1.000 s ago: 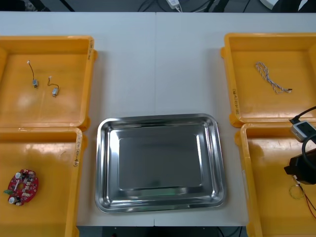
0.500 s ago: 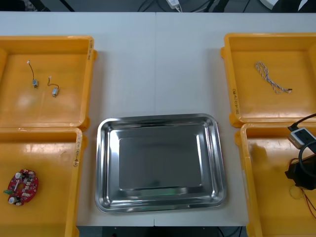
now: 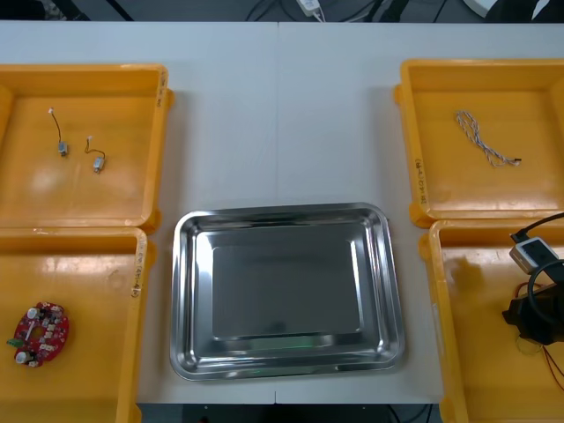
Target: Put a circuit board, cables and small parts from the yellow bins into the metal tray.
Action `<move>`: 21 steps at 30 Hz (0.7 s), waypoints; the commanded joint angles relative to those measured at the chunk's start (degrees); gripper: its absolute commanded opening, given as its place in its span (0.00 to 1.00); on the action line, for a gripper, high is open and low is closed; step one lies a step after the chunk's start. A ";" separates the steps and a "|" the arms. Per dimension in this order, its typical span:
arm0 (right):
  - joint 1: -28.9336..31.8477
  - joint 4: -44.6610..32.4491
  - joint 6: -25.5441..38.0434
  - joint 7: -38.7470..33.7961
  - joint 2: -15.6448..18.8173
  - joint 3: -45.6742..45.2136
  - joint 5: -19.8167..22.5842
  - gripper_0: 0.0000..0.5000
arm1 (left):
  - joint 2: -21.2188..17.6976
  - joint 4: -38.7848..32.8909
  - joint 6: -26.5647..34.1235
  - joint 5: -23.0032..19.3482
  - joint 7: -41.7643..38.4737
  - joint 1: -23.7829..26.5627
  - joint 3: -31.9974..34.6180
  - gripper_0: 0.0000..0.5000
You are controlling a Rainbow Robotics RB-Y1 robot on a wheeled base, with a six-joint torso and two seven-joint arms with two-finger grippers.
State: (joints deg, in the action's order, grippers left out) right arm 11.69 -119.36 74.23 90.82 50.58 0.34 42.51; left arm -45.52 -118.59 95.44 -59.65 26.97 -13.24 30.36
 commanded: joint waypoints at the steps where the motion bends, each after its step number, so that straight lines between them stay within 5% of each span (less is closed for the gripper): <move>1: 2.02 0.27 -0.41 1.72 -0.49 0.63 -0.41 1.00 | 1.75 0.38 -0.96 1.64 1.15 -1.88 0.67 1.00; 11: 2.99 0.27 -0.23 1.64 -0.49 0.63 -0.94 1.00 | 4.74 0.91 -2.27 3.84 2.47 -1.97 -0.21 1.00; 13: 3.08 0.27 -0.14 1.72 -0.57 0.63 -0.76 0.78 | 5.27 1.00 -2.36 4.11 2.47 -1.97 -0.48 1.00; 15: 3.08 0.27 -0.23 1.64 -0.57 0.63 -0.68 0.37 | 5.79 1.44 -2.36 4.46 2.65 -1.97 -1.00 1.00; 17: 3.08 0.27 -0.23 1.55 -0.57 0.63 -0.59 0.10 | 6.41 1.70 -2.63 4.81 2.82 -1.97 -1.53 1.00; 18: 3.08 0.27 -0.23 1.55 -0.57 0.63 -0.59 0.00 | 6.67 1.96 -2.89 5.16 3.00 -2.05 -1.88 1.00; 21: 3.08 0.27 -0.76 1.55 -0.84 0.63 -0.41 0.00 | 7.55 2.40 -4.03 5.86 3.35 -2.49 -2.85 1.00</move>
State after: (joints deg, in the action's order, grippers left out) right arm 12.74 -119.46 74.17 90.82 50.58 0.34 42.51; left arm -39.49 -116.43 92.96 -55.00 27.00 -13.43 29.06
